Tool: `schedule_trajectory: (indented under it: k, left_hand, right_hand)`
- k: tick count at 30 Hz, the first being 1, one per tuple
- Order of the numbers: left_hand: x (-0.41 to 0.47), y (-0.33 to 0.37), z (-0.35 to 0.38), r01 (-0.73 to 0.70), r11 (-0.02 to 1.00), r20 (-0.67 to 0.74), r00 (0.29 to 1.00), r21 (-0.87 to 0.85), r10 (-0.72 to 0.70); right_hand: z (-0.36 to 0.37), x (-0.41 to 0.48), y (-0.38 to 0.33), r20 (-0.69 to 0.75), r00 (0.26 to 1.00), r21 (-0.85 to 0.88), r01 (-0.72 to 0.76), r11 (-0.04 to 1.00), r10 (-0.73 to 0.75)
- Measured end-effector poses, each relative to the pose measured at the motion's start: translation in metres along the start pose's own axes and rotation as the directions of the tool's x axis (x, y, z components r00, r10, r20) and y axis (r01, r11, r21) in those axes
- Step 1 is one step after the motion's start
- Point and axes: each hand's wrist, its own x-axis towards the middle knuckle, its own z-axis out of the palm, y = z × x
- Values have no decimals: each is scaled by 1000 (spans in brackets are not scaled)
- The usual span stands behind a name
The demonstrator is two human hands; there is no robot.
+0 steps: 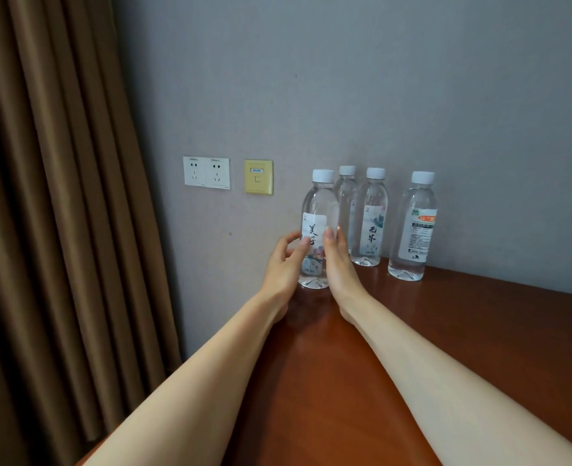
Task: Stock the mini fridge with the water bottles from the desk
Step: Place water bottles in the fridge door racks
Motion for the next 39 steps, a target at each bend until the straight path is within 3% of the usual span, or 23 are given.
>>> schedule_trajectory:
  k: [4, 11, 13, 16, 20, 25, 31, 39]
  left_hand:
    - [1, 0, 1, -4, 1000, 25, 1000, -6, 4]
    - [-5, 2, 3, 3, 1000, -18, 1000, -22, -3]
    - [-10, 5, 5, 3, 999, -54, 999, 44, -1]
    - [-18, 7, 6, -111, 969, -108, 985, 222, 137]
    - [-35, 10, 10, -148, 949, -153, 969, 278, 196]
    - [-74, 19, 18, -26, 991, -256, 965, 133, 60]
    - [-137, 43, 25, -3, 1000, -224, 974, 28, 9]
    - [-228, 66, 46, 29, 992, -195, 979, -120, -52]
  right_hand:
    - [0, -1, -2, -32, 999, -17, -34, 999, 33]
    - [4, -8, -9, -51, 994, 108, -94, 990, 100]
    - [5, -11, -10, -62, 993, 82, -97, 992, 102]
    - [7, -17, -12, -80, 994, 20, -74, 997, 75]
    - [7, -30, -14, -113, 993, -77, -50, 996, 41]
    - [8, -66, -25, -188, 979, 2, -83, 997, 81]
    - [-1, -133, -65, -240, 955, 189, -130, 973, 174]
    - [-29, -219, -102, -216, 958, 225, -139, 964, 188]
